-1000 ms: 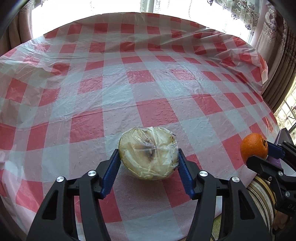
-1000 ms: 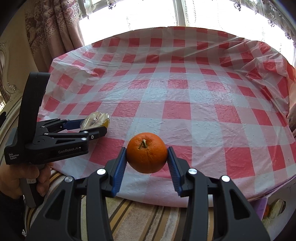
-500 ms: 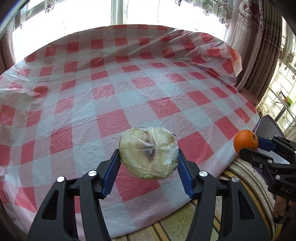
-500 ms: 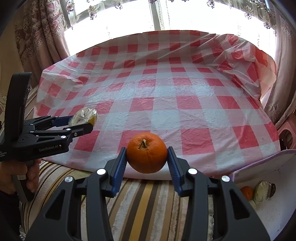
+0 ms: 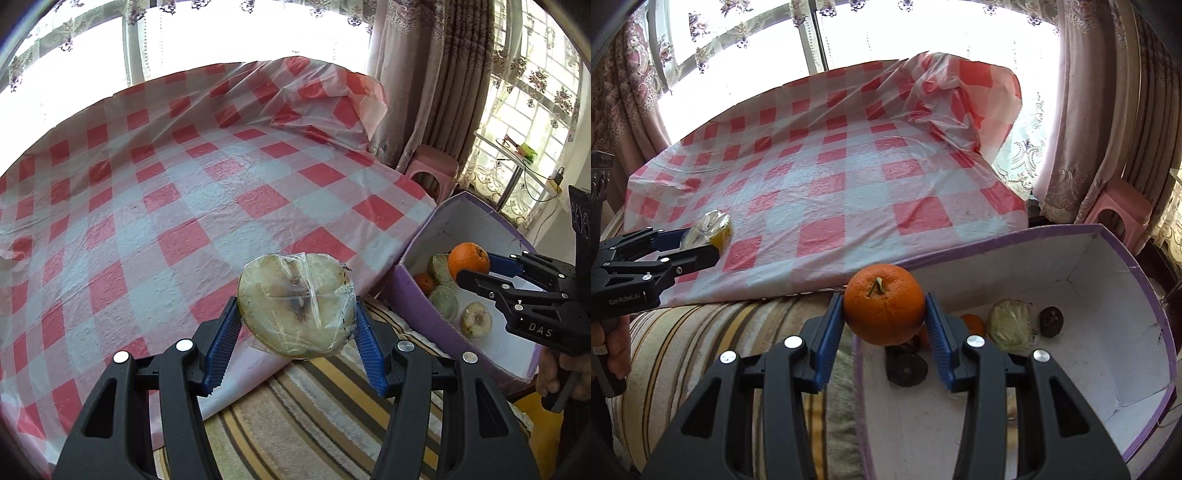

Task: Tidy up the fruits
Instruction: 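Carry both fruits into the white box and open both tools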

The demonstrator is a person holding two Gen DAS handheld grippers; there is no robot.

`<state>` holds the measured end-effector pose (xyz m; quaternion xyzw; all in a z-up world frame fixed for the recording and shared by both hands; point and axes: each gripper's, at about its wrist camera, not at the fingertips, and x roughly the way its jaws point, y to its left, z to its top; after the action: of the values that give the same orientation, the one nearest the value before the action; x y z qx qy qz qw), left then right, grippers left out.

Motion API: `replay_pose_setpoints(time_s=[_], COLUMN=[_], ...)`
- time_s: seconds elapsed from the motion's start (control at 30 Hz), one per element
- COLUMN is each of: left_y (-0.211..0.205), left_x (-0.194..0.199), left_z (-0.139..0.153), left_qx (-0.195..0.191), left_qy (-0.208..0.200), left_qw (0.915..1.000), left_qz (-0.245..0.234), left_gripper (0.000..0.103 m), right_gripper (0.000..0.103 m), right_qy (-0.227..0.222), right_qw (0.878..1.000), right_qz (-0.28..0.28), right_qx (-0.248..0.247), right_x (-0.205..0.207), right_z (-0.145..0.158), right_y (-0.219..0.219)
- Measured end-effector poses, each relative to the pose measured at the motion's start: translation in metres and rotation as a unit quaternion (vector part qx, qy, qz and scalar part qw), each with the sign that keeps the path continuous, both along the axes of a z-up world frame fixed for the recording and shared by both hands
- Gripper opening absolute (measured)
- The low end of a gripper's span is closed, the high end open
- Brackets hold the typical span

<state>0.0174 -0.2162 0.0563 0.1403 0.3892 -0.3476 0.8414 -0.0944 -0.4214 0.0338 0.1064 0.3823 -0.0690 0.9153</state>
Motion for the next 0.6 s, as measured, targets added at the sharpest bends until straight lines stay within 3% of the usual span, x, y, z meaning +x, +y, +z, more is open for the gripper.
replay_pose_setpoints(time_s=[0.33,0.6], left_y=[-0.085,-0.147], left_x=[-0.054,-0.095], left_z=[-0.005,-0.032], left_qx=[0.018,0.052], left_qy=[0.000,0.025], left_qw=[0.9941,0.9801], left_qz=[-0.107,-0.190], left_gripper=[0.057,0.057], right_gripper=[0.044,0.044], right_qy=[0.036,0.094], right_qw=[0.994,0.990], right_qz=[-0.090,-0.094], right_qx=[-0.039,-0.045], right_x=[-0.036,-0.039], right_z=[-0.022,-0.044], right_y=[-0.074,-0.098])
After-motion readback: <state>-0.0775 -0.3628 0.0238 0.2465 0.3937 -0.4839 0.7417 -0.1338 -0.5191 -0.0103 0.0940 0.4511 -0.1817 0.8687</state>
